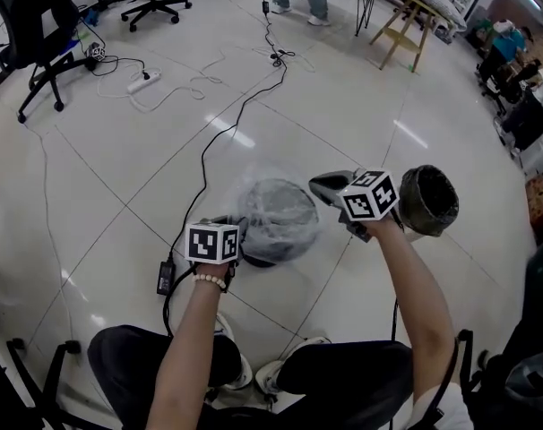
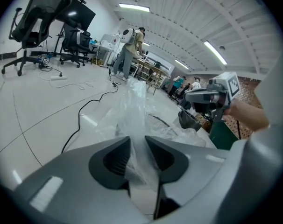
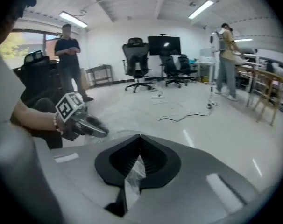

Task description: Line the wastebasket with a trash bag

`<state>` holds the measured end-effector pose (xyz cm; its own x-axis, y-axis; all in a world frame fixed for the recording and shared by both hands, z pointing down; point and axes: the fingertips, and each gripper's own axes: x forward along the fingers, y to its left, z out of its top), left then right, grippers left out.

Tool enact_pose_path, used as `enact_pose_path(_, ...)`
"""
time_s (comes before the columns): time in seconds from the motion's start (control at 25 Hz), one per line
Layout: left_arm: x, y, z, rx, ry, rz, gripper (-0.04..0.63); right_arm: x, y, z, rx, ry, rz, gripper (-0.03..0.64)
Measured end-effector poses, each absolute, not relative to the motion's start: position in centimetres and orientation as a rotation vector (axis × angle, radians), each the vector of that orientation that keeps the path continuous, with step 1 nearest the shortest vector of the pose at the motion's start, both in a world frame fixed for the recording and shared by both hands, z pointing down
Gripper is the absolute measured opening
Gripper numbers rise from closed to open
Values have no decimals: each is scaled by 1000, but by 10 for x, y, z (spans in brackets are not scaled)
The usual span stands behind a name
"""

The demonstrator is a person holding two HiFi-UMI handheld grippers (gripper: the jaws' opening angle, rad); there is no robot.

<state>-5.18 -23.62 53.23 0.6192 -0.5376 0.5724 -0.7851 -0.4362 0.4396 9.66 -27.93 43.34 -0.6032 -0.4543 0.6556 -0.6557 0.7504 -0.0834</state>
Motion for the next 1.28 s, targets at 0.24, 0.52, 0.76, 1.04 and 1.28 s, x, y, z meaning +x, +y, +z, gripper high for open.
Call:
enact_pose_path(0.24,-66,-240,521,2108,-1079,329,284,-1,-263,541,367,-2049,228,2)
enact_pose_path(0.52,-78,-252,515,2084,-1106,230,290,-14,-262,630,175,-1847,323,0)
enact_pose_path(0.76,-91,-261,538,2033,-1213,265,273,8,-264,697,142,-1749,374,0)
enact_pose_path(1.04,-102,-267,558,2038,-1299,382,267,10,-265,756,102,-1686,339,1)
enact_pose_path(1.28,-110,-266,568,2025,-1304,394,264,-5,-249,776,18,-1722,310,11)
